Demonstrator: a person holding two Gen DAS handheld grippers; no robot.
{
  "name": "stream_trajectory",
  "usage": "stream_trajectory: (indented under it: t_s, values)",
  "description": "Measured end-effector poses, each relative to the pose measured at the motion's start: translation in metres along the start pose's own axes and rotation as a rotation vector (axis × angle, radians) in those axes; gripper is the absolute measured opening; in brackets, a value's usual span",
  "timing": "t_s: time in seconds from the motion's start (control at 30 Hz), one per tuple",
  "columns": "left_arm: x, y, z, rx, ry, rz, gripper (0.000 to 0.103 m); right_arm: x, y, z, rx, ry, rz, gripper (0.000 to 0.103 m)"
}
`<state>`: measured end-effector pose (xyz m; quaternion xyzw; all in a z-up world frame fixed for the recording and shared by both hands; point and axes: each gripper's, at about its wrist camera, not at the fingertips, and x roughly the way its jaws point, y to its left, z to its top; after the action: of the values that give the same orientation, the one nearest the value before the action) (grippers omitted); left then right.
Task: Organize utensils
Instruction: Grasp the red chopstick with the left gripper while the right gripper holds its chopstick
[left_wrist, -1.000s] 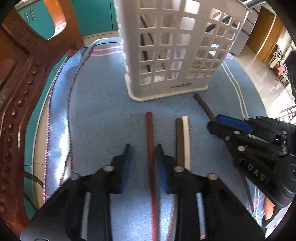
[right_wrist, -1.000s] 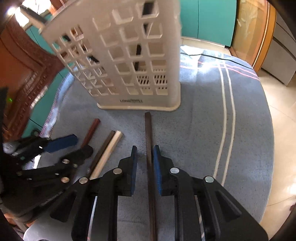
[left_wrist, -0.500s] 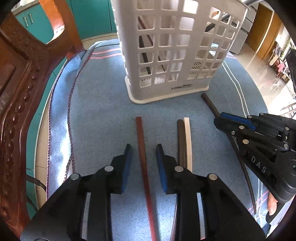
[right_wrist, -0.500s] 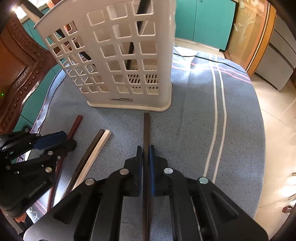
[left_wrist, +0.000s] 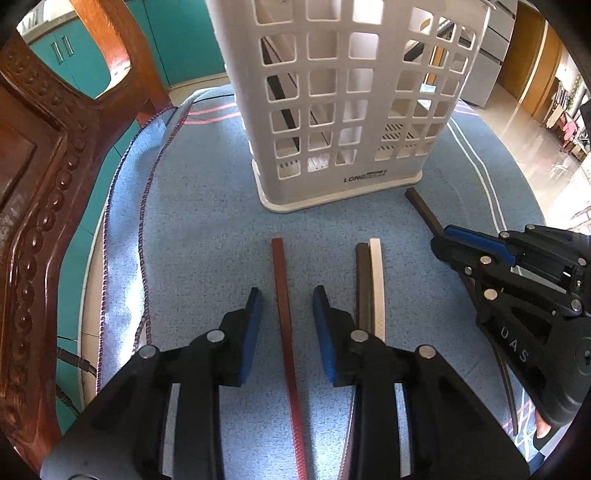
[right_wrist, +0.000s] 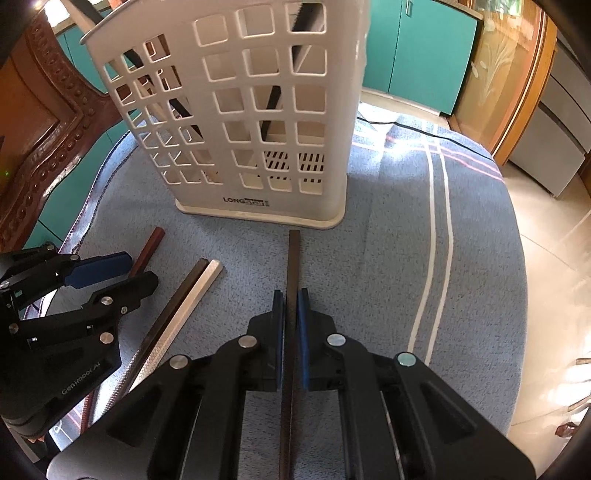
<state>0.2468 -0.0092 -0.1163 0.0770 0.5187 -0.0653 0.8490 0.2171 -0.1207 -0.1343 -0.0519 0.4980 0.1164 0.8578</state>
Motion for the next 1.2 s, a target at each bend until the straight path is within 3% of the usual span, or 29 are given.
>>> stream_trajectory:
  t_s: [0.07,0.23,1.2]
  values:
    - [-0.0018,-0.0022,-0.0006,0.004,0.002,0.007,0.030,0.0002,0.0002,-0.0019,0.002,-0.002,-0.003,0.008]
    - [-0.0029,0.0016,-0.0011,-0.004,0.011,0.011,0.042,-0.0002,0.0016,-0.0055,-0.002,0.002,-0.005,0.008]
    - [-0.0051,0.0042,-0.0015,0.004,0.014,0.029,0.047,-0.0024,0.0078,-0.0059,-0.022,-0.013,-0.022,0.009]
